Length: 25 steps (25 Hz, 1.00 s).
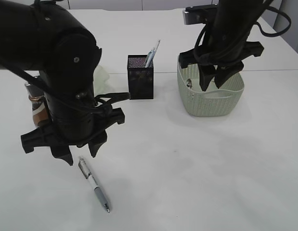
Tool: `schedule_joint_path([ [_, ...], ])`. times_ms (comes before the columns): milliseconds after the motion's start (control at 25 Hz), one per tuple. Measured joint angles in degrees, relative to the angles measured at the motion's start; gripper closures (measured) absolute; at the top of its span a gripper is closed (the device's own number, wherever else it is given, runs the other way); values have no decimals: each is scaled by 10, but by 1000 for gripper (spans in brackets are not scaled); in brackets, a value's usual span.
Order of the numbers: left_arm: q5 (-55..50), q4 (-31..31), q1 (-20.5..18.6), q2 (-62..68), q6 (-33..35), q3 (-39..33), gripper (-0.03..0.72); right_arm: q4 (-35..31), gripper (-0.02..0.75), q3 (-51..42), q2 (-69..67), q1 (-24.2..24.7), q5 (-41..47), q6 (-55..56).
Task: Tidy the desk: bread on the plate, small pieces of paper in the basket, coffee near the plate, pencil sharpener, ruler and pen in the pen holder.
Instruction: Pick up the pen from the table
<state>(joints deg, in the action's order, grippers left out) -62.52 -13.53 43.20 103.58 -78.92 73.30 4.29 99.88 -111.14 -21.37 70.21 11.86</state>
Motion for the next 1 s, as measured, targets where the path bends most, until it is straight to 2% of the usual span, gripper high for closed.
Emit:
schedule_joint_path([
  [120, 0, 7, -7, 11, -3, 0, 398, 0, 454, 0, 0, 0, 0, -1],
  [360, 1, 20, -24, 36, -5, 0, 489, 0, 454, 0, 0, 0, 0, -4],
  [760, -21, 20, -24, 49, 53, 0, 496, 0, 454, 0, 0, 0, 0, -6],
  [1000, -34, 13, -24, 49, 59, 0, 496, 0, 454, 0, 0, 0, 0, -7],
])
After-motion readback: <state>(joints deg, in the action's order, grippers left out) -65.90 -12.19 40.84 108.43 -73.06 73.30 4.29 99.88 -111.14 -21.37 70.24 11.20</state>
